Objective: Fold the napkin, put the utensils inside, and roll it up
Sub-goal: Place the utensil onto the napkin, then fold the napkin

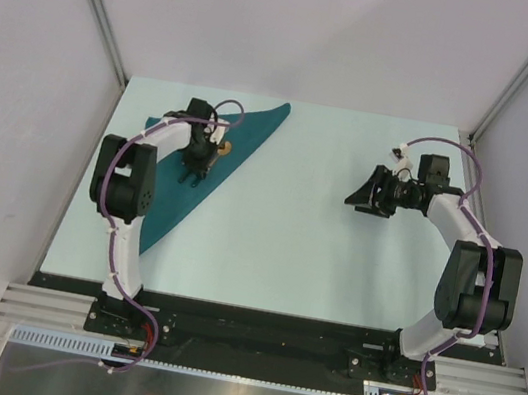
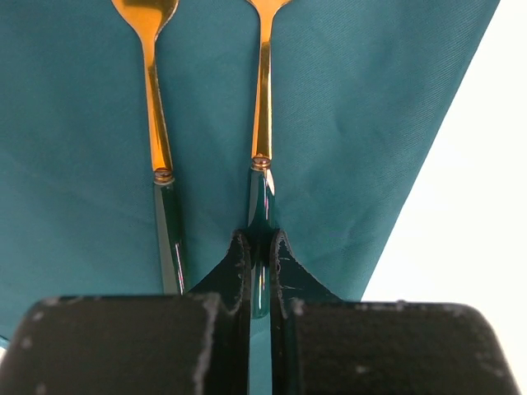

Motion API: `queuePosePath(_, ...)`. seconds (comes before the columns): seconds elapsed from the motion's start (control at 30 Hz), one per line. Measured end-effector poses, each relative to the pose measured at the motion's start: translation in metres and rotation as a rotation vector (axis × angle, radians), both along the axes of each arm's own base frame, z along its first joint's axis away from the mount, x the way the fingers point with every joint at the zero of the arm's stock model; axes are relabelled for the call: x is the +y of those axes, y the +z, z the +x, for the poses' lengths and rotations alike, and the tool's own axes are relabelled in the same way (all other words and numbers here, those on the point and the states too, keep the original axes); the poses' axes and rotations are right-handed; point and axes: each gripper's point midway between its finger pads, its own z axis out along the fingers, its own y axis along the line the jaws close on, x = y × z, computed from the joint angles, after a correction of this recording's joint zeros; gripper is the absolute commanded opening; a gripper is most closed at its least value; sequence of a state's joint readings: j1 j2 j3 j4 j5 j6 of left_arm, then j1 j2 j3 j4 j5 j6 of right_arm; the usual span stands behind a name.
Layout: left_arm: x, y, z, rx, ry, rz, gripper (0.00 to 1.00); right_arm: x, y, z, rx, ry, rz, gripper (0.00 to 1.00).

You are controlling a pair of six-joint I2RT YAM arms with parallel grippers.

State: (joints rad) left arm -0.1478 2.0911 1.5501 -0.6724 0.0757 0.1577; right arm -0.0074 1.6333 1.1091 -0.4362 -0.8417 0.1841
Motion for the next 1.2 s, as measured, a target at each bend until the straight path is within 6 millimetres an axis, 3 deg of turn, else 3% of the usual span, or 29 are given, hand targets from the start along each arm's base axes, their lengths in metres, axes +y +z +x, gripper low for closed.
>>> queuePosePath(0.2,0.001,0.0,0.0,-0.001,0.003,0.005,0.01,0.001,-0.002,0.0,0.003,-0.001,-0.013,0.59)
queuePosePath(0.23,0.001,0.0,0.0,-0.001,0.003,0.005,0.04,0.002,-0.003,0.0,0.004,0.002,-0.014,0.59)
queuePosePath(0.37,0.002,0.001,0.0,-0.002,0.012,0.003,0.38,0.014,-0.008,-0.003,0.022,0.023,-0.021,0.59)
queuePosePath(0.4,0.002,0.002,0.0,-0.004,0.012,0.003,0.53,0.017,-0.008,-0.003,0.026,0.026,-0.022,0.59)
queuePosePath(0.5,0.001,0.008,0.0,-0.01,0.021,-0.006,0.71,0.027,-0.006,0.004,0.022,0.033,-0.033,0.59)
queuePosePath(0.6,-0.001,0.026,0.002,-0.047,0.025,-0.022,0.81,0.046,0.001,0.016,-0.001,0.043,-0.043,0.59)
queuePosePath(0.8,-0.004,0.089,0.004,-0.196,0.042,-0.068,0.86,0.089,0.02,0.069,-0.099,0.013,-0.024,0.59)
queuePosePath(0.97,-0.012,0.139,-0.012,-0.327,0.065,-0.157,0.87,0.119,0.01,0.129,-0.13,-0.068,0.027,0.58)
queuePosePath(1.1,-0.016,0.153,-0.028,-0.366,0.088,-0.212,0.87,0.143,-0.012,0.184,-0.149,-0.13,0.072,0.58)
queuePosePath(1.2,-0.016,0.15,-0.035,-0.363,0.103,-0.226,0.88,0.157,-0.03,0.211,-0.147,-0.159,0.086,0.58)
